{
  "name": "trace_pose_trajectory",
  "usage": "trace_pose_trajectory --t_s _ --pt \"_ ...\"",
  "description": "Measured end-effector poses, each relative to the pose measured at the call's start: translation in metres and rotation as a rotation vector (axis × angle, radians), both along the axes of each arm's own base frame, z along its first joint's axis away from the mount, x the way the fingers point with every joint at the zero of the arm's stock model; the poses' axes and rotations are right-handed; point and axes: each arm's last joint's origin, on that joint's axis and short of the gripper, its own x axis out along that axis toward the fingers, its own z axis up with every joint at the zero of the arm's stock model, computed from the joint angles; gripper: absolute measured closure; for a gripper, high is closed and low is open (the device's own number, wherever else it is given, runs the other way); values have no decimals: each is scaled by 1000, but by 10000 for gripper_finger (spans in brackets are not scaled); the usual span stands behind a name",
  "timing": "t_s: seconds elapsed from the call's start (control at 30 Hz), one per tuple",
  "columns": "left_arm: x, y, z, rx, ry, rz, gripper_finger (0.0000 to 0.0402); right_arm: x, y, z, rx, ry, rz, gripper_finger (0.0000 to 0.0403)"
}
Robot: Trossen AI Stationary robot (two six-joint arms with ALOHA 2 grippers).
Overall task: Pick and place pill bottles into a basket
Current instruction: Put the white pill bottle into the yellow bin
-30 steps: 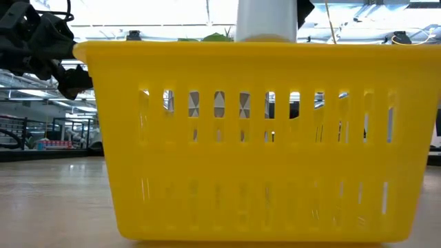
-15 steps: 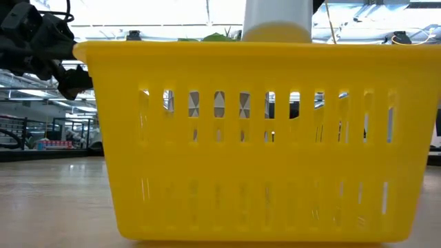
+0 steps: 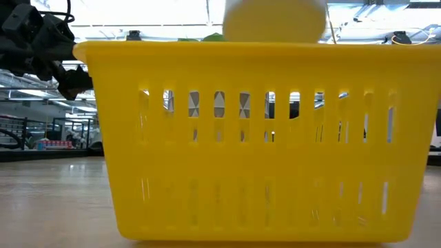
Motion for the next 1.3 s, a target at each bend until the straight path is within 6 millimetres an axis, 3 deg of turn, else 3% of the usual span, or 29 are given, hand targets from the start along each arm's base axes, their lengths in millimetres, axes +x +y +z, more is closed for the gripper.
trace_pose_trajectory --t_s 0.5,0.8,1.3 --pt "0 0 0 -13 0 0 62 -6 5 -17 -125 70 -37 245" --pt "0 0 0 -15 0 0 62 1 10 -46 -166 113 -48 244" --pt "0 0 0 -13 0 -1 62 0 20 -40 -112 58 -40 244"
